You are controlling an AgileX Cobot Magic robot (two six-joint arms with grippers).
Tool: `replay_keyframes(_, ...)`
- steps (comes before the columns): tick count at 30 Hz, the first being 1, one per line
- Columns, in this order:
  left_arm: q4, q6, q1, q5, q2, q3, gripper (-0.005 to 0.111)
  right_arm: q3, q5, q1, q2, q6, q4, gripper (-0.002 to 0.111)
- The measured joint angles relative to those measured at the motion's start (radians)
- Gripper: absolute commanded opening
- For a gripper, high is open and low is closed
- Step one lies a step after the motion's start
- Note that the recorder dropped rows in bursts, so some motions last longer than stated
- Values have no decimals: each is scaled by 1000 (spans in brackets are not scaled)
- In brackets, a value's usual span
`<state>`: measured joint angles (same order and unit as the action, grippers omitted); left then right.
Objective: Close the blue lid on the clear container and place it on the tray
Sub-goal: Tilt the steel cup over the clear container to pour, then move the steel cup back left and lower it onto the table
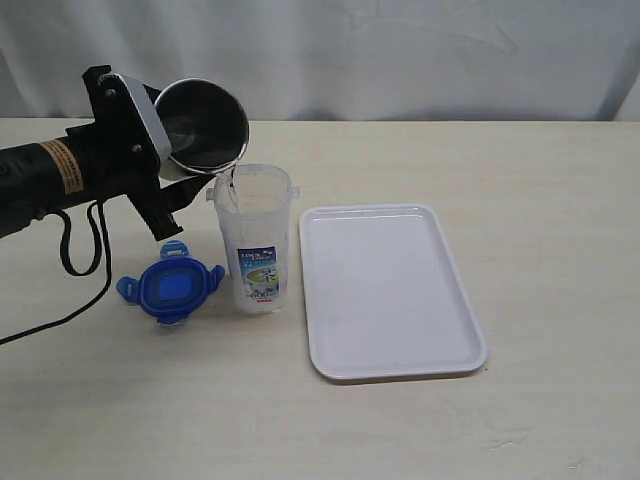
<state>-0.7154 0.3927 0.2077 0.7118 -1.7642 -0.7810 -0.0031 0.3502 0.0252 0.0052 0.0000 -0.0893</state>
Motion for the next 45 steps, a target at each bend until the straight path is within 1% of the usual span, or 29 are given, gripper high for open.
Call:
replay_keyframes(7, -2, 31, 0, 0, 0, 0, 0, 0, 0, 0, 0, 0, 0, 4)
replay_keyframes(33, -2, 25, 0, -2, 0, 0, 0, 0, 0, 0, 0, 0, 0, 4)
replay_keyframes(35, -2, -26, 0, -9, 0, 0, 0, 0, 0, 0, 0, 0, 0, 4)
replay_keyframes(43, -2, -400, 0, -58, 0, 0, 0, 0, 0, 0, 0, 0, 0, 4)
replay_keyframes(45, -2, -464, 0, -67, 0, 0, 0, 0, 0, 0, 0, 0, 0, 4)
